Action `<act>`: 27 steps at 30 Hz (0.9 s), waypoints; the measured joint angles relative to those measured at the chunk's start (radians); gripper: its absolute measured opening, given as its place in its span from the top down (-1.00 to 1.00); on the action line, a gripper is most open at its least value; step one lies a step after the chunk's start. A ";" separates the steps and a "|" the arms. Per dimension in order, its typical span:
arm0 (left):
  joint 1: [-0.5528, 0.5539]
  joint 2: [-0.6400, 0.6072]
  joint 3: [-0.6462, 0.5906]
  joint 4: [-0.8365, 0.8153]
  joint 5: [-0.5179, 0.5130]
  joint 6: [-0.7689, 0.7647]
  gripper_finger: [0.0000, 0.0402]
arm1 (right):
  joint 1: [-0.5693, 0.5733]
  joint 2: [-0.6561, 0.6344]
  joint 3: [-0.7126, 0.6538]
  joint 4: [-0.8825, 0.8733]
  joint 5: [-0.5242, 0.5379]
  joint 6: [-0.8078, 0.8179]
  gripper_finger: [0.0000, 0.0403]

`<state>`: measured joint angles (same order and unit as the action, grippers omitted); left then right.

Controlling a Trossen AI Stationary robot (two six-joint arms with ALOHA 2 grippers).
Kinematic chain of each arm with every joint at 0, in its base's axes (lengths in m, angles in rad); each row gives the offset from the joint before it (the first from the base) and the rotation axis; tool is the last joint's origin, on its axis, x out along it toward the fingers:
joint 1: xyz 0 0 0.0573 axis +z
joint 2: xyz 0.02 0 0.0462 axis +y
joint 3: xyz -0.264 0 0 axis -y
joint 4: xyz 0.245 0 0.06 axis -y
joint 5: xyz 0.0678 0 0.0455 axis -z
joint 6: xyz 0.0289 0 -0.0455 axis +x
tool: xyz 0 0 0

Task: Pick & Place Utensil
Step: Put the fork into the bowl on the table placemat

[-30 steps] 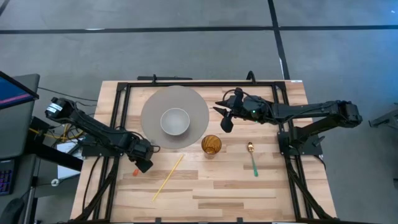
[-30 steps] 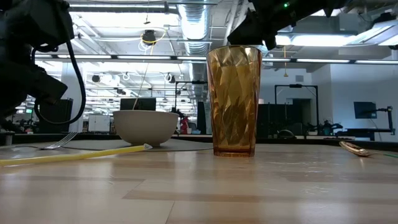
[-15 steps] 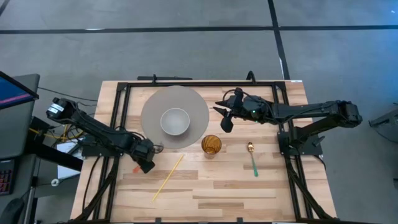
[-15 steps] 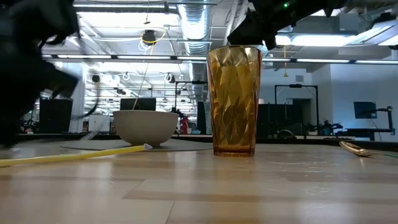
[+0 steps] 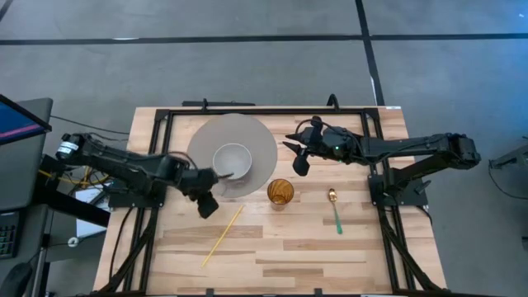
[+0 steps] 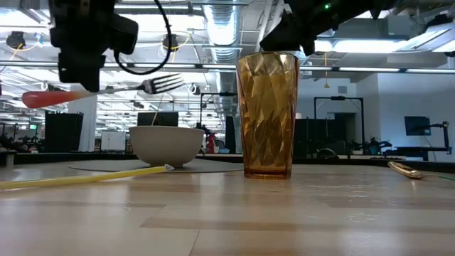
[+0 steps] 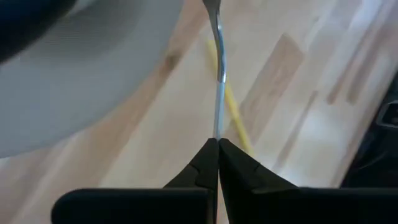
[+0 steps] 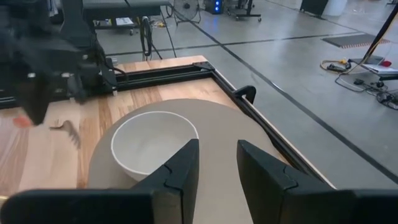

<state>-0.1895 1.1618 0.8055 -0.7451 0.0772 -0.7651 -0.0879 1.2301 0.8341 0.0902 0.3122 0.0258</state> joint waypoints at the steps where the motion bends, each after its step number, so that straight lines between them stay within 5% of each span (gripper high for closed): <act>1: 0.029 0.001 0.013 -0.035 0.014 0.032 0.96 | 0.000 0.000 0.000 0.000 0.000 -0.003 0.49; 9: 0.397 0.000 0.139 -0.183 0.159 0.288 0.96 | 0.000 0.000 0.000 0.002 0.000 -0.062 0.49; 15: 0.652 0.066 0.148 -0.201 0.469 0.240 0.96 | 0.000 0.000 0.000 0.002 0.000 -0.062 0.49; 20: 0.710 0.187 0.148 -0.198 0.683 0.065 0.97 | 0.000 0.000 0.000 0.000 0.000 -0.062 0.49; 27: 0.694 0.312 0.147 -0.202 0.713 0.073 0.97 | 0.000 0.000 0.000 -0.007 0.000 -0.062 0.49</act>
<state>0.5045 1.4736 0.9527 -0.9467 0.7906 -0.6920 -0.0875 1.2301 0.8341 0.0830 0.3122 -0.0359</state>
